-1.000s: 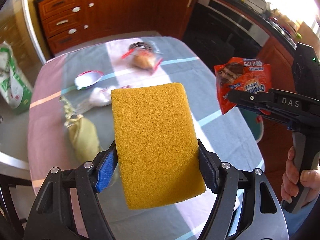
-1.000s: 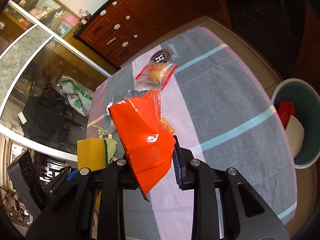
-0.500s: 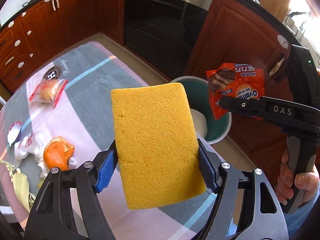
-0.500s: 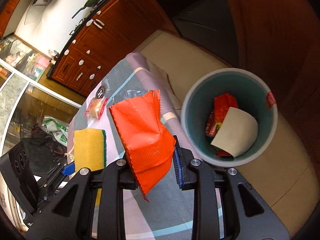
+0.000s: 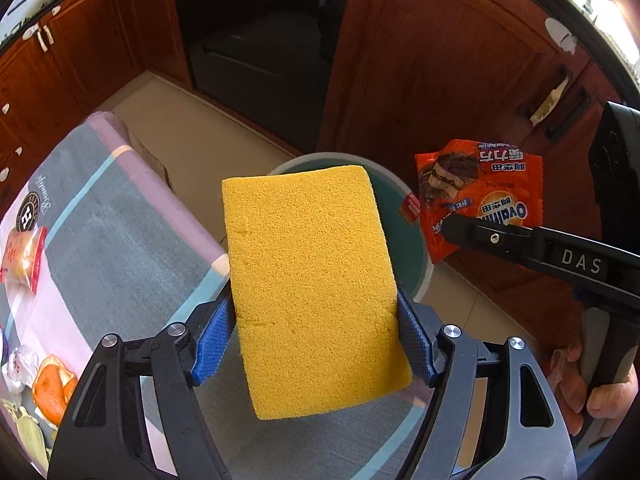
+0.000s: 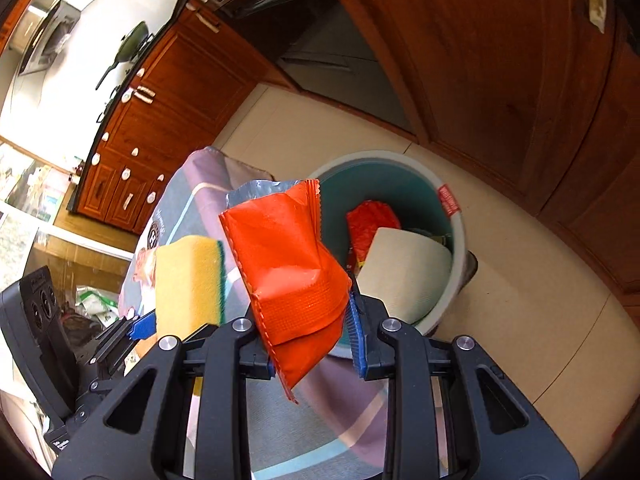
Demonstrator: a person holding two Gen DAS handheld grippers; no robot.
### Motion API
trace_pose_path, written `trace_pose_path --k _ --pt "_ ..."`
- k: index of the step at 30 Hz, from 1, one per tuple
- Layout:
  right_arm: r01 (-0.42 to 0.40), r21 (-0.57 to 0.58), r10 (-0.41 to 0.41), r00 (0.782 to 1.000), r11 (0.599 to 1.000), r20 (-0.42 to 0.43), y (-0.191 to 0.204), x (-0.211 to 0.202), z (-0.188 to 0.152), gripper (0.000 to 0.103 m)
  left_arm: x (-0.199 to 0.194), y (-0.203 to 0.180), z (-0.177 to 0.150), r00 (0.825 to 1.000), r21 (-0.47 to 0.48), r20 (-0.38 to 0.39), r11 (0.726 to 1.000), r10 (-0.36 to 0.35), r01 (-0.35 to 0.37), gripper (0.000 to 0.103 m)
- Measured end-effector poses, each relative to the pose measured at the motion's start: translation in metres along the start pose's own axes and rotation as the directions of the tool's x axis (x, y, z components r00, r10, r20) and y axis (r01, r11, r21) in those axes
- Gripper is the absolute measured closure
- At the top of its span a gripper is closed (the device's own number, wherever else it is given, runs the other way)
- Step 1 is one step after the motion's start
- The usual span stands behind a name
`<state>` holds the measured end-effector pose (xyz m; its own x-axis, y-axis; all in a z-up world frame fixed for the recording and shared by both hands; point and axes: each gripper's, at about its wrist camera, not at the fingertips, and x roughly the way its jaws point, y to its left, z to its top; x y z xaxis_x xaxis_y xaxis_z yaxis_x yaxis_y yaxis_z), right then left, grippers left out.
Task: Collect trash
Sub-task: 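Carry the sponge and snack bag over the bin and open both grippers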
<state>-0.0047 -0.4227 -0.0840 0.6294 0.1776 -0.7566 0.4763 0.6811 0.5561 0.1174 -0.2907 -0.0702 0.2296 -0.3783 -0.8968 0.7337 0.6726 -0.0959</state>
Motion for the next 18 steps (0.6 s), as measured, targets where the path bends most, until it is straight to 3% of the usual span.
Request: trace_pose_path --k 9,18 --pt "0.015 0.028 -0.015 1.0 0.999 -0.002 -0.016 0.002 0.008 0.077 0.035 -0.015 0.011 0.998 0.008 -0.064 1.0 -0.026 0.026 0.023" --pt "0.02 0.027 -0.02 0.999 0.999 -0.025 -0.014 0.015 0.011 0.077 0.031 0.003 0.006 0.998 -0.037 -0.062 0.999 -0.024 0.022 0.01"
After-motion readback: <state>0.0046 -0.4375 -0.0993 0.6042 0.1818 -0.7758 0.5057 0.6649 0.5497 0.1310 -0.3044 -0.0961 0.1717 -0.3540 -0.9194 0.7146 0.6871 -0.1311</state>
